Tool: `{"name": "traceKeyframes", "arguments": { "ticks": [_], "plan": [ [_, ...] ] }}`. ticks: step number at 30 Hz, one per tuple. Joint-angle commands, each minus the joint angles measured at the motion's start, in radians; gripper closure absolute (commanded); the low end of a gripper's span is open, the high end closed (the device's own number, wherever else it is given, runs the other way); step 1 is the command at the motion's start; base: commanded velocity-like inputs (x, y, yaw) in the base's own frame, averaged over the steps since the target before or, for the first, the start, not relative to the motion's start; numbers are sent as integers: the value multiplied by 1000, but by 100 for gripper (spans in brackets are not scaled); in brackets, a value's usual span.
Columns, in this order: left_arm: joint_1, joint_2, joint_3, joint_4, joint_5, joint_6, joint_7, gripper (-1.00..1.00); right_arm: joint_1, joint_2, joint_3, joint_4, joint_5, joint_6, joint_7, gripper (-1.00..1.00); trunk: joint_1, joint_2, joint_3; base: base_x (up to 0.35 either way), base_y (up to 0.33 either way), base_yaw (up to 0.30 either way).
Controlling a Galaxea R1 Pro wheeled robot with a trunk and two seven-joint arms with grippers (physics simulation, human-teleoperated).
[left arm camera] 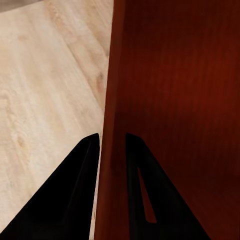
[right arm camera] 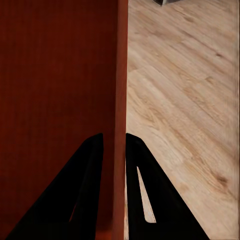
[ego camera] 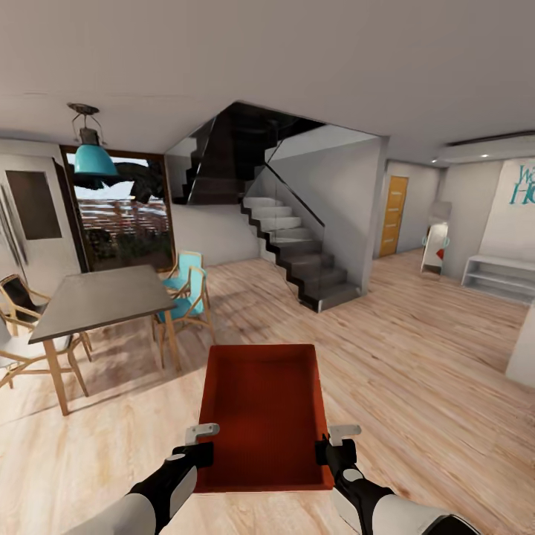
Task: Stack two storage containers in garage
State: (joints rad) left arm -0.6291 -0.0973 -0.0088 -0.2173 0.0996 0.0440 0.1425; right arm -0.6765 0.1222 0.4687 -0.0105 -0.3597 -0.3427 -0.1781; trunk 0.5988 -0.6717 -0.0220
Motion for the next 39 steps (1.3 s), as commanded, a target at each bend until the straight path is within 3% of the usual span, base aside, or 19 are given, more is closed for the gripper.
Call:
{"name": "traceKeyframes", "arguments": {
  "ticks": [1,22,39],
  "plan": [
    [0,4,13,-2,-3,6,20,100,-1,1,-45,-2,0,-2,-1,100,1,-1,-2,320,0,-283],
    [0,4,12,-2,-1,5,20,100,-1,1,-45,-2,-1,-2,-1,100,1,-1,-2,320,0,-281],
    [0,4,12,-2,-3,5,20,100,-1,1,-45,-2,-1,-2,-1,100,1,-1,-2,320,0,-18]
  ]
}}
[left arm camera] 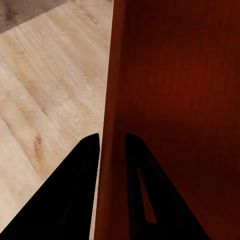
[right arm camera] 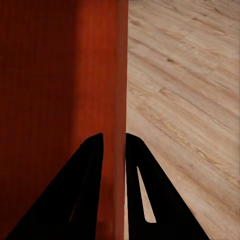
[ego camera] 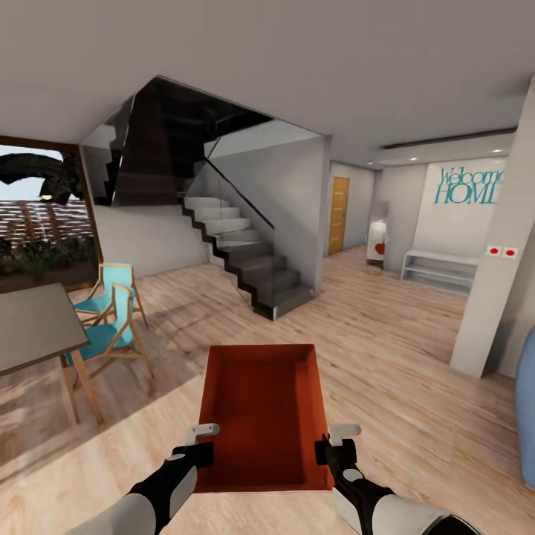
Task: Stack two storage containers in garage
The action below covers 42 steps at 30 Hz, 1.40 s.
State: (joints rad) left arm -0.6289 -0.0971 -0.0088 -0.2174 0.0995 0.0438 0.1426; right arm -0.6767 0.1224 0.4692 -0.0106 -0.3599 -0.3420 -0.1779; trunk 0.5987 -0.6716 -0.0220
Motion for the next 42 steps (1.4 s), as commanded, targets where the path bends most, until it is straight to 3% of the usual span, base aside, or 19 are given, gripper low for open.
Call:
{"name": "traceKeyframes", "arguments": {
  "ticks": [1,16,42],
  "plan": [
    [0,3,12,-2,-3,5,20,100,-1,0,-46,-2,-1,-2,-2,100,1,-2,-2,321,0,0],
    [0,3,12,-2,-3,6,20,100,-1,2,-46,-2,1,-3,-2,100,1,-2,-2,321,0,-15],
    [0,3,13,-2,-3,6,20,100,-1,0,-46,-2,-1,-3,-1,100,1,-2,-2,321,0,-279]
  ]
}}
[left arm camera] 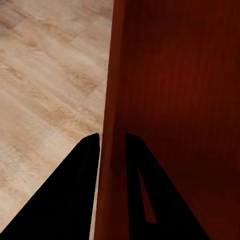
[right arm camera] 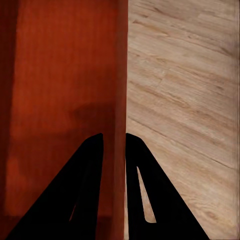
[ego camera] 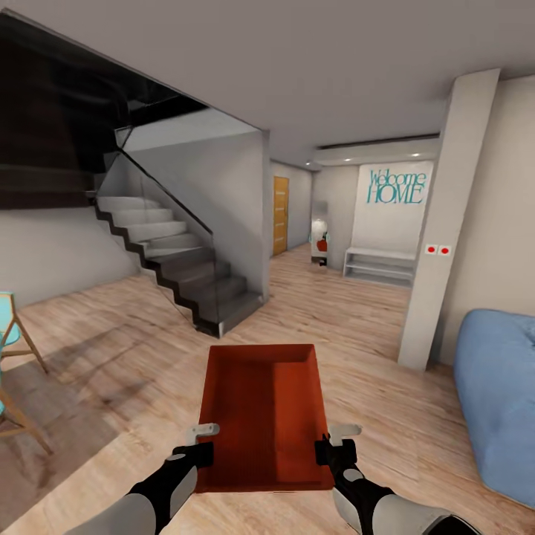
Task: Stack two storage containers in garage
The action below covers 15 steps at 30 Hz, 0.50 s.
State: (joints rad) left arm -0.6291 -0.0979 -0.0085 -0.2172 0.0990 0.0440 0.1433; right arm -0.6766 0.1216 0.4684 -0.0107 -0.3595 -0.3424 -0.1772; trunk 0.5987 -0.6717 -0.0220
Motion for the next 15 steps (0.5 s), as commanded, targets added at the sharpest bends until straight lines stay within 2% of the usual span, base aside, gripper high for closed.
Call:
{"name": "traceKeyframes", "arguments": {
  "ticks": [1,15],
  "plan": [
    [0,4,13,-2,-2,5,19,100,-1,1,-45,-2,-1,-3,-2,100,1,-2,-2,322,0,-285],
    [0,4,12,-1,-2,6,19,100,-1,0,-45,-2,-1,-3,-1,100,1,-2,-2,321,0,-285]
  ]
}}
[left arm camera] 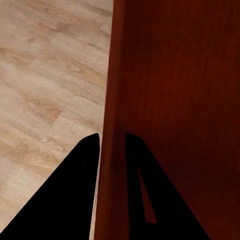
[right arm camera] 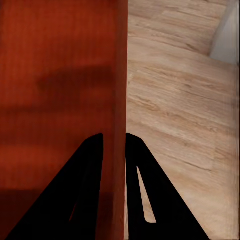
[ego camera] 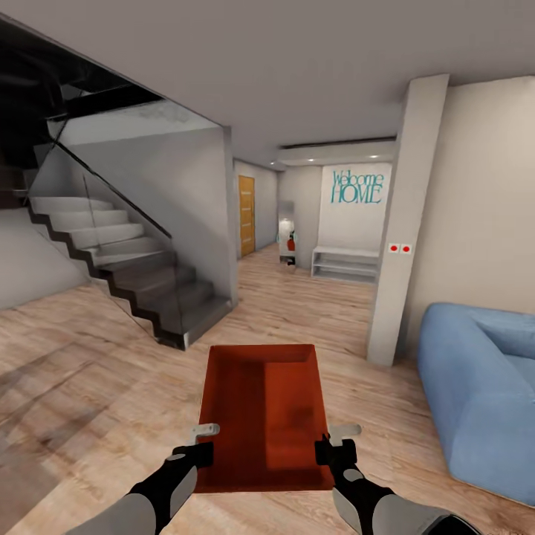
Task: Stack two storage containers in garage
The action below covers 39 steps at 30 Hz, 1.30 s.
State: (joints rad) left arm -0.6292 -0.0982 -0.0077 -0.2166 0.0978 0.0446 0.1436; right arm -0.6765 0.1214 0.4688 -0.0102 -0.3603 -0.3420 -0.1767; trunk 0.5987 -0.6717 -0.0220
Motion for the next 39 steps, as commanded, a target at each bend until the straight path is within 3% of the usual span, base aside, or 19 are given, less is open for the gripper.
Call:
{"name": "traceKeyframes", "arguments": {
  "ticks": [1,9,39],
  "plan": [
    [0,5,11,-1,-1,6,19,100,-2,1,-45,-2,0,-3,-2,100,1,-2,-2,322,0,-285],
    [0,5,12,-1,-1,6,18,100,-2,1,-45,-2,0,-3,-2,100,1,-2,-2,322,0,-217],
    [0,6,11,-1,-1,5,18,100,-2,1,-45,-2,2,-3,-2,100,1,-2,-2,322,0,-2]
  ]
}}
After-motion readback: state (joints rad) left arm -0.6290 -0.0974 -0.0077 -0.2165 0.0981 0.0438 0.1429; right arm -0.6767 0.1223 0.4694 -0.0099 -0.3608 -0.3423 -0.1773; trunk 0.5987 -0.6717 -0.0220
